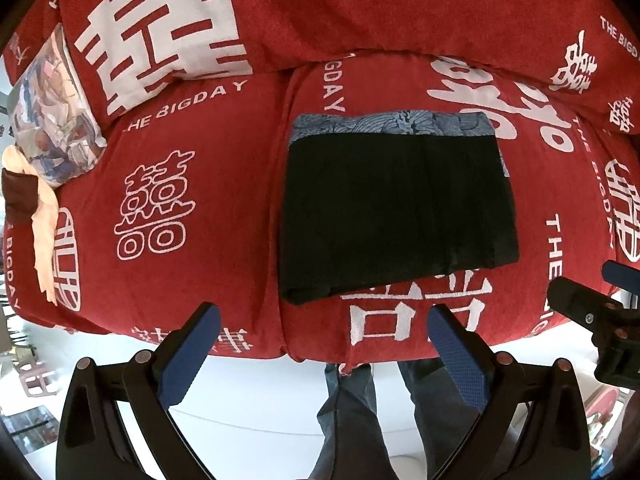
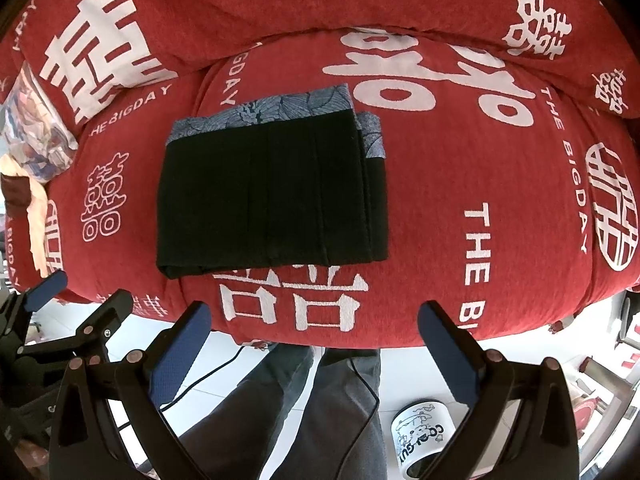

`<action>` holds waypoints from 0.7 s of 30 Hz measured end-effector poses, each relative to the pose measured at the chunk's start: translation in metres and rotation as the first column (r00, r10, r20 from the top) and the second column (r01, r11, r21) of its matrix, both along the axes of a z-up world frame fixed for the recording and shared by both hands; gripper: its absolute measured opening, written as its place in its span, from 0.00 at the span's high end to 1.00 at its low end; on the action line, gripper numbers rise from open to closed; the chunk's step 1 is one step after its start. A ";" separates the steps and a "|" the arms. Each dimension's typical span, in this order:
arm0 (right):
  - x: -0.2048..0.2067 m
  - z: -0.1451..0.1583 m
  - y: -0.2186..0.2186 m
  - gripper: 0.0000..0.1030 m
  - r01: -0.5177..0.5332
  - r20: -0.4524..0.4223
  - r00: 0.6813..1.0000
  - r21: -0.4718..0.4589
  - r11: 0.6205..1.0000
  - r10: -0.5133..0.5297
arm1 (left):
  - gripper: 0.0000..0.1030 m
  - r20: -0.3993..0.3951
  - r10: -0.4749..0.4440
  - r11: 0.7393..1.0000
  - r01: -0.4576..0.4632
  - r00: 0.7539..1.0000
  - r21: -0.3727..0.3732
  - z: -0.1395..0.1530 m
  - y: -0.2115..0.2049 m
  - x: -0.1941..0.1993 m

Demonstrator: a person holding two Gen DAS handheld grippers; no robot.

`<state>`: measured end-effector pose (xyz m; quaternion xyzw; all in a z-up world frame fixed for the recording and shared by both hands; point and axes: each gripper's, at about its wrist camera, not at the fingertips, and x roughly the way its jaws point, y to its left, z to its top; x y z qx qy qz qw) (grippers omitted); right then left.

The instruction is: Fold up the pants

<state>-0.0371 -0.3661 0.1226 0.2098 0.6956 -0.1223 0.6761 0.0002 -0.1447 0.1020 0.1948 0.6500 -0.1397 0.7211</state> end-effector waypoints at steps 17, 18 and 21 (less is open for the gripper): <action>0.006 -0.005 -0.005 0.00 -0.028 -0.014 1.000 -0.019 0.999 0.028 | 0.00 -0.007 0.002 1.000 -0.002 1.000 -0.002 -0.003 0.002 0.003; 0.006 -0.006 -0.004 0.00 -0.030 -0.015 0.999 -0.020 0.999 0.030 | 0.00 -0.007 -0.001 1.000 0.001 1.000 0.000 -0.003 0.002 0.003; 0.005 -0.006 -0.004 0.00 -0.033 -0.016 0.999 -0.019 0.999 0.033 | 0.00 -0.011 -0.003 1.000 0.003 1.000 0.007 -0.004 0.002 0.003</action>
